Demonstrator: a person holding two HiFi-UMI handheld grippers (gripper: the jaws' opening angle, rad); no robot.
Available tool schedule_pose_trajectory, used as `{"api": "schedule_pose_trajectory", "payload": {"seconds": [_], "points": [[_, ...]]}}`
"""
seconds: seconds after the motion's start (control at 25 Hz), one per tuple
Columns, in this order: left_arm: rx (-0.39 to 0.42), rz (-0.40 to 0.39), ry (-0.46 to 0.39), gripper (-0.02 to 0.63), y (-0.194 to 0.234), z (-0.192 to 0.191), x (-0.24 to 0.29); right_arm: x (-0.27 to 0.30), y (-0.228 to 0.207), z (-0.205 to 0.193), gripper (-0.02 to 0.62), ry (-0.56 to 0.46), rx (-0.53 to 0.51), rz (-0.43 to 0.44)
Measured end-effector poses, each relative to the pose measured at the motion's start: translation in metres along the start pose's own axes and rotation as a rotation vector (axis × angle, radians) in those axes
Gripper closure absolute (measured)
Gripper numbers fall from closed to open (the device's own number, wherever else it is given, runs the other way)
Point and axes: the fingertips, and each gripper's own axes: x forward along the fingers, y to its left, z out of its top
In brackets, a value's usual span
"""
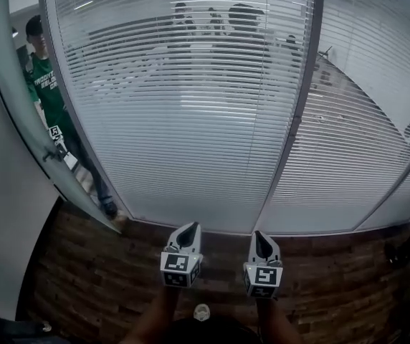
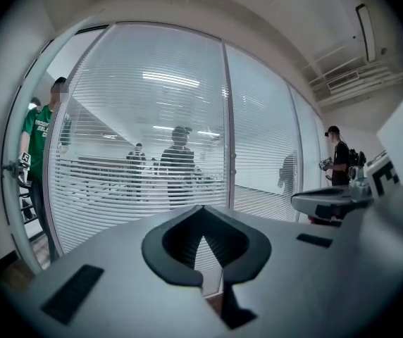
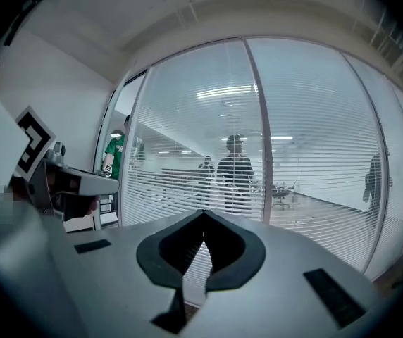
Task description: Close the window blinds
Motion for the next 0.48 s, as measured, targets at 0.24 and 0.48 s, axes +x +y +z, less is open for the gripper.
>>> {"api": "schedule_pose_trajectory", "payload": {"seconds": [0.24,0.48], "points": [[0.006,-0.028,-0.012,0.611,0.019,0.005,0.023,0.027,0.008,0.004,0.594,-0.006,-0.007,-0.021],[0.002,-0.077,0.016,0.611,0.034,0.001,0.044,0.047,0.014,0.004,0.594,-0.020,0.030,-0.052]]}}
